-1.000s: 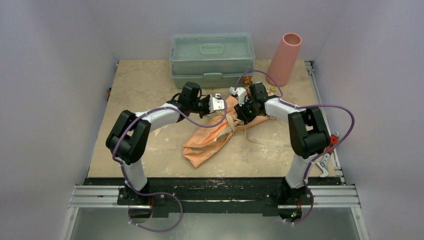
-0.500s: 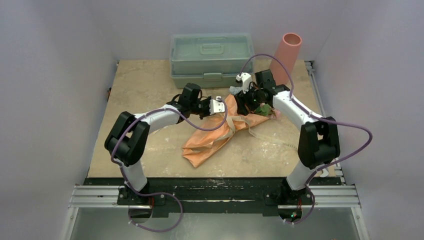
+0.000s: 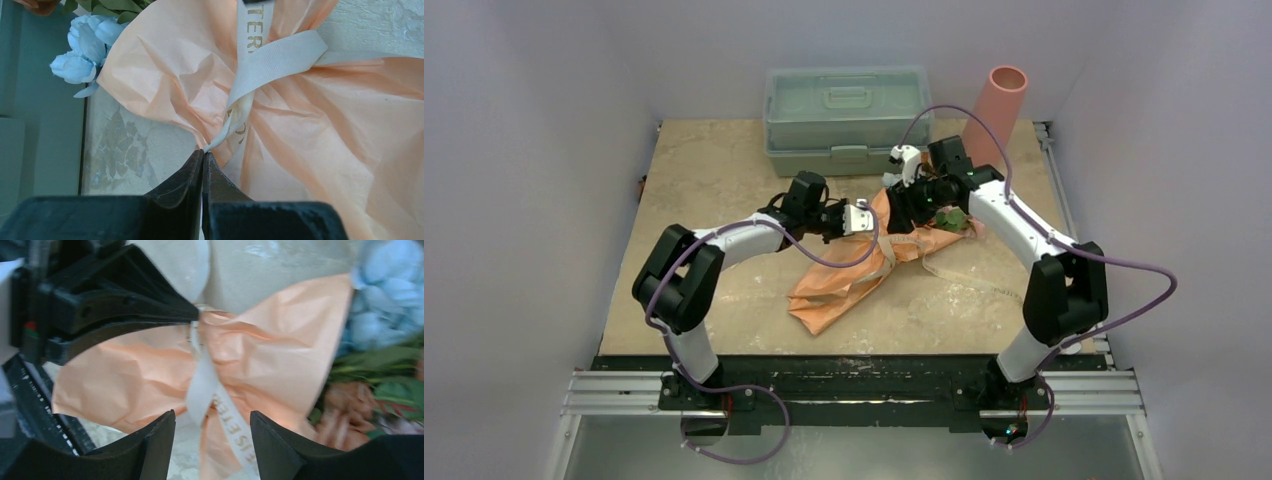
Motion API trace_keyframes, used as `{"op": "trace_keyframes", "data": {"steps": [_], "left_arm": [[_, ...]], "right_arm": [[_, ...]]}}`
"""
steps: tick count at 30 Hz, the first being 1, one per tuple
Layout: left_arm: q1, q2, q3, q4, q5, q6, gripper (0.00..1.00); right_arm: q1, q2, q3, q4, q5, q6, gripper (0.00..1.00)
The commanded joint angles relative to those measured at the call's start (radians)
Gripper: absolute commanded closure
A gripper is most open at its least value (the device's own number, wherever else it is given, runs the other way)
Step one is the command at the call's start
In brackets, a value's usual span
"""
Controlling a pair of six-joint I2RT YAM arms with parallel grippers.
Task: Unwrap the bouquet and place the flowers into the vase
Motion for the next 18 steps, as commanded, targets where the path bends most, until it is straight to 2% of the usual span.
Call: {"op": "trace_keyframes", "data": {"steps": [1, 12, 15, 18], "left_arm": [[-0.008, -0.044, -0.006, 0.049, 0.028, 0.011, 1.00], [-0.010, -0.060, -0.017, 0.053, 0.023, 0.016, 1.00], [-0.010, -0.060, -0.019, 0.056, 0.022, 0.012, 1.00], [-0.010, -0.060, -0.020, 0.051, 0.017, 0.014, 1.00]], "right_arm": [[0.090, 0.027, 0.019, -0.002, -0.057, 0.072, 0.40], [0.110, 0.158, 0.062, 0.052, 0.051, 0.116, 0.44], [0.110, 0.170, 0.071, 0.065, 0.055, 0.124, 0.56], [0.110, 0.154, 0.080, 0.059, 0.024, 0.128, 0.58]]}}
